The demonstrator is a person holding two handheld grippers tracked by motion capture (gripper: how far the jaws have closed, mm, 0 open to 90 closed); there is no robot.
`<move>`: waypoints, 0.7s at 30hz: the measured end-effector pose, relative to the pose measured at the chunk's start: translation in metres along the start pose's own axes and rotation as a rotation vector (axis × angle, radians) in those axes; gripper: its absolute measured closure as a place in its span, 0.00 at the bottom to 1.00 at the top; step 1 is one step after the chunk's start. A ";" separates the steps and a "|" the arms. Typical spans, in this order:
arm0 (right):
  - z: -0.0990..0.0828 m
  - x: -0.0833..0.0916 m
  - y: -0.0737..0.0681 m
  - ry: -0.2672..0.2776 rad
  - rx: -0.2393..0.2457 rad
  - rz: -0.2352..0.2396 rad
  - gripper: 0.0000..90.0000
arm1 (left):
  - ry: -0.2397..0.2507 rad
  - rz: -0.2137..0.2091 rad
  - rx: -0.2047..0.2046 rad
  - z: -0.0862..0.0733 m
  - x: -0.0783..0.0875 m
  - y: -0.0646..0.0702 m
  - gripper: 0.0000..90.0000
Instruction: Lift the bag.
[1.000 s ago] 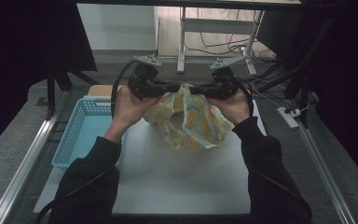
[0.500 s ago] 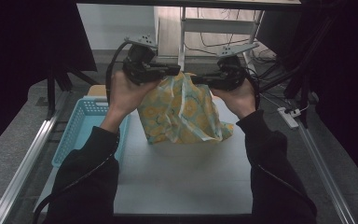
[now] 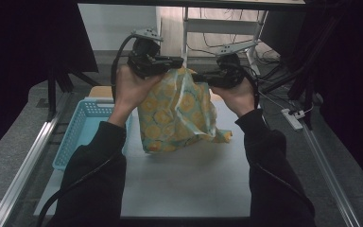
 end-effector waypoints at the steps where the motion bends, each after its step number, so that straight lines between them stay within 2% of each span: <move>1: -0.002 -0.002 0.001 -0.003 0.001 -0.005 1.00 | -0.006 0.009 -0.004 -0.001 -0.003 -0.002 1.00; 11: -0.017 -0.023 0.014 -0.027 -0.012 -0.054 1.00 | -0.059 0.058 0.002 -0.016 -0.030 -0.019 1.00; 16: -0.026 -0.033 0.018 -0.043 -0.029 -0.057 1.00 | -0.082 0.056 0.009 -0.026 -0.041 -0.023 1.00; 21: -0.029 -0.036 0.017 -0.043 -0.029 -0.052 1.00 | -0.085 0.046 0.005 -0.027 -0.044 -0.023 0.97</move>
Point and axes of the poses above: each handheld gripper's, and its own axes: x roughly backward along the jaws, z roughly out of its top, y roughly to its right, the point moved 4 cm from there along -x, roughly forward along the jaws, and after that the axes turned 2 degrees about -z, right-handed, at the moved point
